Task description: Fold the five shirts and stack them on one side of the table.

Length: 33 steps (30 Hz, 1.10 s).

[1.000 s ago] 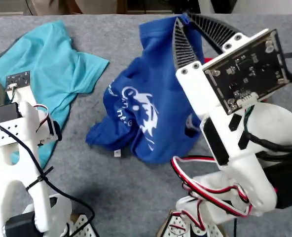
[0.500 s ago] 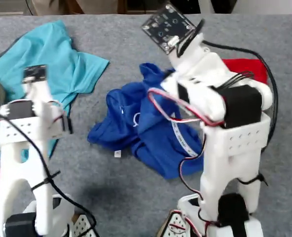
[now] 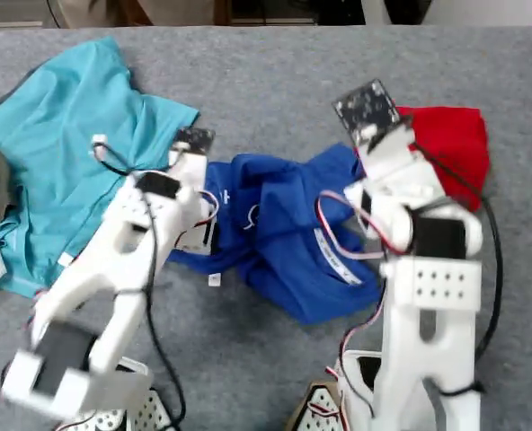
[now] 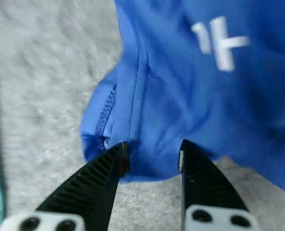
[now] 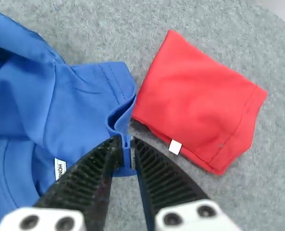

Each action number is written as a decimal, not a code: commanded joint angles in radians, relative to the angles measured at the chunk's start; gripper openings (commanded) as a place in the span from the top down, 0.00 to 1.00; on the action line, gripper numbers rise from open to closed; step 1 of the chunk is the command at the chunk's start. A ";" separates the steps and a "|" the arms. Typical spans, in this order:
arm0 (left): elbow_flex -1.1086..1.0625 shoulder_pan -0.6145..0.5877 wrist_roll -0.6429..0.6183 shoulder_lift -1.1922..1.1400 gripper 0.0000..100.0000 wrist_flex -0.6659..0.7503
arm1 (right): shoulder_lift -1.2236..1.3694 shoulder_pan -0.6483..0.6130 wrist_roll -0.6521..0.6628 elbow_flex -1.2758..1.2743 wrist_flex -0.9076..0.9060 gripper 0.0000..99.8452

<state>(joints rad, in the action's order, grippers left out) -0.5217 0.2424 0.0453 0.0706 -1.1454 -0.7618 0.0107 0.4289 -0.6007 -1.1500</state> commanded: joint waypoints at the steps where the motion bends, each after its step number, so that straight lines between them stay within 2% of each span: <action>1: 0.112 0.008 -0.017 -0.208 0.83 -0.011 | -0.094 0.035 0.006 -0.053 0.037 1.00; 4: 0.167 0.008 -0.038 -0.335 0.86 -0.049 | -0.110 0.081 0.012 -0.058 0.037 1.00; 7: 0.176 0.009 -0.037 -0.374 0.99 -0.080 | -0.110 0.139 0.014 -0.056 0.037 1.00; 10: 0.137 0.008 -0.029 -0.358 0.99 -0.106 | -0.110 0.174 0.035 -0.061 0.034 1.00; 13: 0.068 0.008 0.040 -0.302 0.98 -0.124 | -0.110 0.200 0.058 -0.056 0.037 1.00; 19: -0.094 -0.025 0.153 -0.042 0.98 -0.203 | -0.110 0.236 0.104 -0.054 0.051 1.00; 27: -0.141 -0.252 0.350 0.317 0.98 -0.437 | -0.108 0.292 0.163 0.025 0.092 1.00; 33: -0.135 -0.443 0.494 0.367 0.98 -0.528 | -0.099 0.291 0.232 0.170 0.029 1.00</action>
<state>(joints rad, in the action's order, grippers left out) -0.6659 -0.1151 0.4733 0.4051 -1.6410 -0.8523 0.2885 0.6237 -0.5409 -1.0917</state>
